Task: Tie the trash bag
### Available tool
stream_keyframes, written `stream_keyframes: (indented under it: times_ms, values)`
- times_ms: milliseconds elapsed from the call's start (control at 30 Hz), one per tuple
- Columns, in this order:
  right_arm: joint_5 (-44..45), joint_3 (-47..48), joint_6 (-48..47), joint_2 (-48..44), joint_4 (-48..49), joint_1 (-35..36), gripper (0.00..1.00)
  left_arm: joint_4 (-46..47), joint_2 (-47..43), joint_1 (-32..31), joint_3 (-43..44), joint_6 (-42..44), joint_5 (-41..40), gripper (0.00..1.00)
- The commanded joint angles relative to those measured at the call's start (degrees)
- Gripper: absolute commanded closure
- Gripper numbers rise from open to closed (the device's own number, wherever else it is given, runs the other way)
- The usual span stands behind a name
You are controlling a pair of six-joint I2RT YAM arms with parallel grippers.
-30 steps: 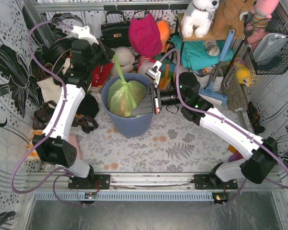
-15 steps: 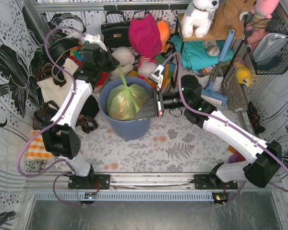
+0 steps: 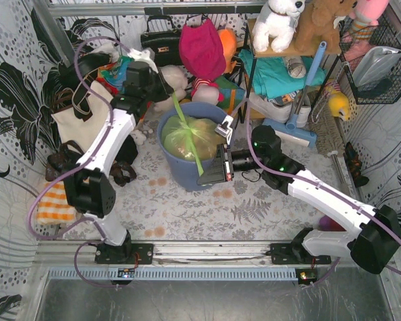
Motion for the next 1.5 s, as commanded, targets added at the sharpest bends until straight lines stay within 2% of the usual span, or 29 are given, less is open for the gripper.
stream_keyframes:
  times_ms: [0,133,233,400,600,700,800,1000,1100,1200,1267,1333,1400,1467]
  values:
    - [-6.3,-0.9,1.6,-4.0,1.9,2.2,1.0,6.4,4.6,1.5,-0.4,2.1,-7.4,1.0]
    - [-5.8,0.0,-0.4,-4.6,-1.2,2.2,1.0,6.9,6.7,1.5,1.6,2.4,-5.4,1.0]
    - [-2.1,5.5,-4.6,-3.8,-7.1,2.1,1.0,9.7,4.8,0.9,1.1,2.5,-1.4,1.0]
    - [10.2,20.9,-14.4,1.3,-15.5,2.0,1.0,14.8,-0.9,-0.9,2.1,1.5,8.7,1.0]
    - [24.5,35.0,-21.3,9.6,-14.2,-0.5,1.0,18.5,-5.8,-4.7,5.9,0.0,21.2,1.0]
    - [25.6,40.7,-22.3,14.1,-10.3,-2.8,1.0,20.5,-7.6,-5.9,6.3,-1.9,26.9,1.0]
    - [22.9,45.2,-21.9,18.4,-5.6,-3.9,1.0,23.6,-9.0,-6.9,5.4,-4.1,31.7,1.0]
    - [21.7,48.5,-21.6,20.5,-5.0,-4.0,0.99,24.1,-10.6,-7.1,2.7,-4.4,31.4,1.0]
    - [22.9,49.4,-22.5,19.0,-10.8,-4.0,0.7,21.1,-10.4,-7.2,3.0,-2.5,28.5,0.98]
    - [24.4,49.4,-23.7,16.6,-17.0,-4.0,0.52,19.1,-10.0,-7.0,2.9,-1.1,26.5,0.92]
    - [25.9,49.9,-25.0,14.9,-21.6,-4.0,0.45,18.6,-10.0,-6.9,2.4,-0.7,26.0,0.81]
    - [27.8,50.8,-26.9,13.4,-26.3,-4.0,0.4,18.4,-10.3,-6.9,1.6,-0.4,25.4,0.61]
    - [30.5,52.2,-29.2,11.8,-31.2,-4.0,0.36,18.6,-11.1,-6.6,1.1,-0.1,24.3,0.47]
    - [33.4,54.0,-31.5,10.6,-35.5,-4.0,0.31,18.7,-11.7,-5.7,1.5,0.3,24.1,0.41]
